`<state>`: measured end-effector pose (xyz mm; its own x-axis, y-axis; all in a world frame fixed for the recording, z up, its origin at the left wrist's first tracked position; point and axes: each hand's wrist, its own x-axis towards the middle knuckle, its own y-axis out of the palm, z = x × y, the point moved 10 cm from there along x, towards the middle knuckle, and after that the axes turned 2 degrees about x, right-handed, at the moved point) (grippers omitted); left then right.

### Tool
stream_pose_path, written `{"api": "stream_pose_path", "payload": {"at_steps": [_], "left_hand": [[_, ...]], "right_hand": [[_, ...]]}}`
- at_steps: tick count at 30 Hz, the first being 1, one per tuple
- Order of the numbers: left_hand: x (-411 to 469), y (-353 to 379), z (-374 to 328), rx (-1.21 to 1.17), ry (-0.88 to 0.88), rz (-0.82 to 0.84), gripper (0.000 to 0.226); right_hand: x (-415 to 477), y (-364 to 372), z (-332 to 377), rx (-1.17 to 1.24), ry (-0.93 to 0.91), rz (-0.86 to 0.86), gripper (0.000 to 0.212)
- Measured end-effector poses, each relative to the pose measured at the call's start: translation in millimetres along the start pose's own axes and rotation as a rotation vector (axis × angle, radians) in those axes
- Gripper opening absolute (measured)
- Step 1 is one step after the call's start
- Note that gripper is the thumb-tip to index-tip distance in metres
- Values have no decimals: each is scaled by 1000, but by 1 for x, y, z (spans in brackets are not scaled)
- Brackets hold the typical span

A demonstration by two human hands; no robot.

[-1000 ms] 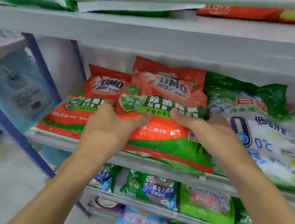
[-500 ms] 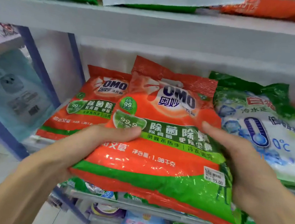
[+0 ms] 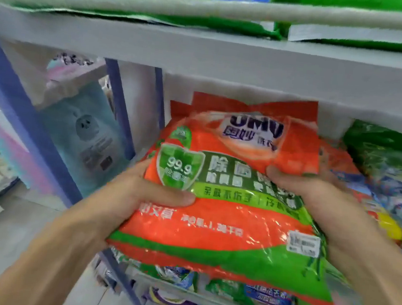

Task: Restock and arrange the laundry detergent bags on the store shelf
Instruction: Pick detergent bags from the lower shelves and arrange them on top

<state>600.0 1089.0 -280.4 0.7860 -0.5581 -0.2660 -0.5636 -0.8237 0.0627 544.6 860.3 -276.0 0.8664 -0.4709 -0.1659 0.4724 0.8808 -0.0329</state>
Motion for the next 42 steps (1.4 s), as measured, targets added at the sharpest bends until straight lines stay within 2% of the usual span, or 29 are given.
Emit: {"api": "stream_pose_path", "payload": {"at_steps": [3, 5, 7, 8, 9, 11, 12, 14, 17, 20, 22, 26, 30, 32, 35, 39, 42], "left_hand": [[10, -37, -19, 51, -2, -59, 56], [22, -54, -22, 105, -89, -80, 57], [41, -81, -14, 160, -145, -194, 32], [50, -99, -6, 261, -174, -293, 29], [59, -115, 3, 468, -216, -397, 35], [71, -126, 19, 799, -189, -453, 45], [70, -129, 31, 811, -165, -463, 53], [63, -140, 43, 734, -110, -554, 62], [54, -146, 44, 718, -48, -688, 52], [48, -145, 39, 669, 9, -808, 46], [47, -146, 37, 667, 20, -856, 43], [44, -135, 23, 822, 110, -852, 38], [48, -82, 20, 1130, 258, -641, 63], [53, -54, 20, 1236, 312, -573, 68], [57, -43, 19, 1247, 305, -566, 69], [58, -47, 22, 1232, 280, -539, 77], [55, -45, 21, 1234, 290, -541, 75]], "right_hand": [[19, 36, 10, -41, -16, 40, 43], [39, 46, 11, 47, -54, -10, 38], [55, 65, 6, -21, -98, -20, 36], [62, 79, -1, -101, -81, -10, 38], [69, 91, -12, -185, -57, 28, 45], [79, 106, -29, -340, -20, 61, 65], [79, 105, -31, -415, -19, 28, 66], [78, 95, -28, -552, -38, -84, 53], [70, 95, -26, -679, -64, -118, 46], [74, 102, -26, -598, -115, -147, 36], [80, 104, -25, -515, -117, -157, 39], [82, 105, -33, -440, -56, -129, 57], [68, 112, -34, -606, -62, -130, 81], [60, 115, -34, -740, -63, -108, 87], [49, 115, -30, -857, -119, -55, 84], [27, 113, -25, -900, -214, -1, 75], [1, 112, -15, -938, -383, -8, 65]]}}
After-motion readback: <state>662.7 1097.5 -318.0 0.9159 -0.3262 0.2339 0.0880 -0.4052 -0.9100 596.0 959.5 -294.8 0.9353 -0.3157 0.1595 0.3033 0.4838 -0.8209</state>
